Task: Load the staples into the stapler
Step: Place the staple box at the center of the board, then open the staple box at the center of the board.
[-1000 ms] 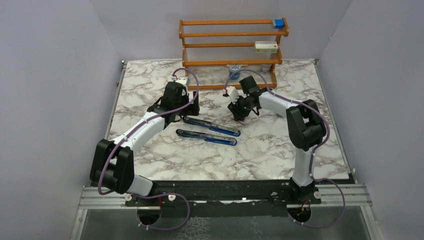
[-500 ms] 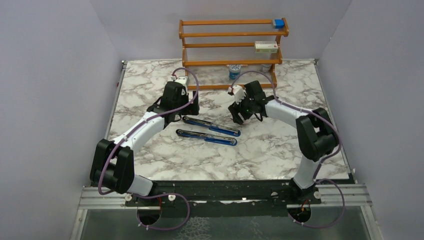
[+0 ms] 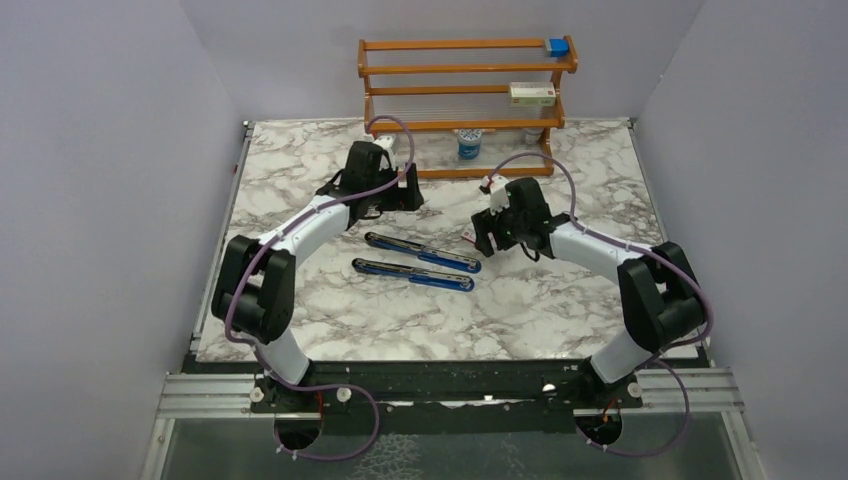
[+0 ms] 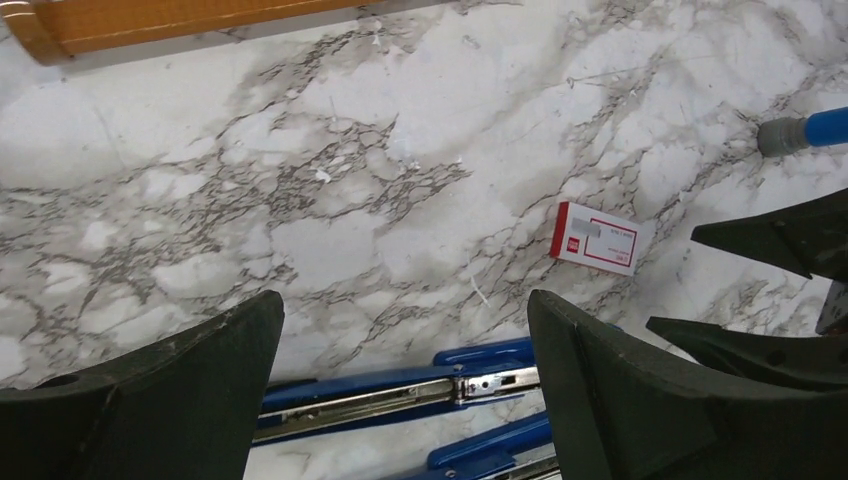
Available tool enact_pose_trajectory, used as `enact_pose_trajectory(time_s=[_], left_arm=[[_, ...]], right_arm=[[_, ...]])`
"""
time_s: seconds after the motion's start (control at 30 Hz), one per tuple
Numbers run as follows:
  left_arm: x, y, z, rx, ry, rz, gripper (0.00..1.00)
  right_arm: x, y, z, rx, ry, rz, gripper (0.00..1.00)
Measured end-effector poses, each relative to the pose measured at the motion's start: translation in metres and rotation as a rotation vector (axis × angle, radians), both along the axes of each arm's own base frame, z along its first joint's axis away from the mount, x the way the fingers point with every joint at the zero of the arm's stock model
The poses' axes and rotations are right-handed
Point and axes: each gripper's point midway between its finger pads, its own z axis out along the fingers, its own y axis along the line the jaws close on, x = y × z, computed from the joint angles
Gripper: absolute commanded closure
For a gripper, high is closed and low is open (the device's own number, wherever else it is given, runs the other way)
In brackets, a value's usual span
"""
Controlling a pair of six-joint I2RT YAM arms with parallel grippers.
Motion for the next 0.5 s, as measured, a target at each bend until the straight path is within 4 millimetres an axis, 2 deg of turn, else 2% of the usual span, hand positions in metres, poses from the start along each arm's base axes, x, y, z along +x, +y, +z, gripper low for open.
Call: enact_pose_trajectory(time_s=[0.1, 0.2, 0.33, 0.5], left_arm=[[0.010, -0.010, -0.004, -0.020, 0.020, -0.016, 0.08], [0.022, -0.019, -0.006, -0.037, 0.030, -0.030, 0.10], [0.028, -0.028, -0.004, -0.065, 0.041, -0.051, 0.14], [0.030, -0.037, 0.001, -0.100, 0.047, -0.078, 0.16]], right_arm=[[0.005, 0.004, 0.000, -0.014, -0.015, 0.052, 0.25], [0.020, 0.012, 0.000, -0.029, -0.032, 0.113, 0.27], [0.036, 0.021, -0.005, -0.057, -0.038, 0.181, 0.31], [0.037, 0.016, -0.022, -0.096, -0.002, 0.214, 0.32]])
